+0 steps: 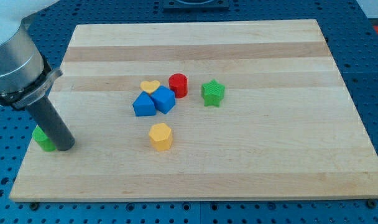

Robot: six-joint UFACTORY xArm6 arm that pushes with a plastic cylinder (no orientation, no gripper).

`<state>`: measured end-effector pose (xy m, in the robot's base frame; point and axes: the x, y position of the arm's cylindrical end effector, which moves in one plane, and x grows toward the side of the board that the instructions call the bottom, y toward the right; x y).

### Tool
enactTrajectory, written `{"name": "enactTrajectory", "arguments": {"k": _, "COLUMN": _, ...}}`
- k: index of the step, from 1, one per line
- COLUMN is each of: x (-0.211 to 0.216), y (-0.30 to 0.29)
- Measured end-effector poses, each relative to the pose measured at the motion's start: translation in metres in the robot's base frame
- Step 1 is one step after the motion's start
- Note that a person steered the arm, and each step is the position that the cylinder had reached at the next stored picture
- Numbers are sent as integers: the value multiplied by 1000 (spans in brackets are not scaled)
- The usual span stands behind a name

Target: Move the yellow hexagon into the green circle

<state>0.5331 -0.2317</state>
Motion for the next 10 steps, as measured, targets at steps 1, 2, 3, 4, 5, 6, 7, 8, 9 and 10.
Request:
{"name": "enactTrajectory", "arguments": {"k": 1, "x": -1, "y": 17}}
{"name": "enactTrajectory", "arguments": {"k": 2, "x": -34, "y": 52}}
{"name": "enactTrajectory", "arguments": {"k": 3, "x": -52, "y": 81}}
{"name": "enactTrajectory", "arguments": {"k": 4, "x": -58, "y": 140}}
{"name": "enactTrajectory", "arguments": {"k": 5, "x": -44, "y": 196}}
{"name": "enactTrajectory", "arguments": {"k": 6, "x": -43, "y": 215}}
{"name": "enactTrajectory", "arguments": {"k": 7, "x": -40, "y": 213}}
{"name": "enactTrajectory", "arguments": {"k": 8, "x": -11, "y": 170}}
{"name": "enactTrajectory", "arguments": {"k": 9, "x": 4, "y": 176}}
{"name": "enactTrajectory", "arguments": {"k": 10, "x": 9, "y": 148}}
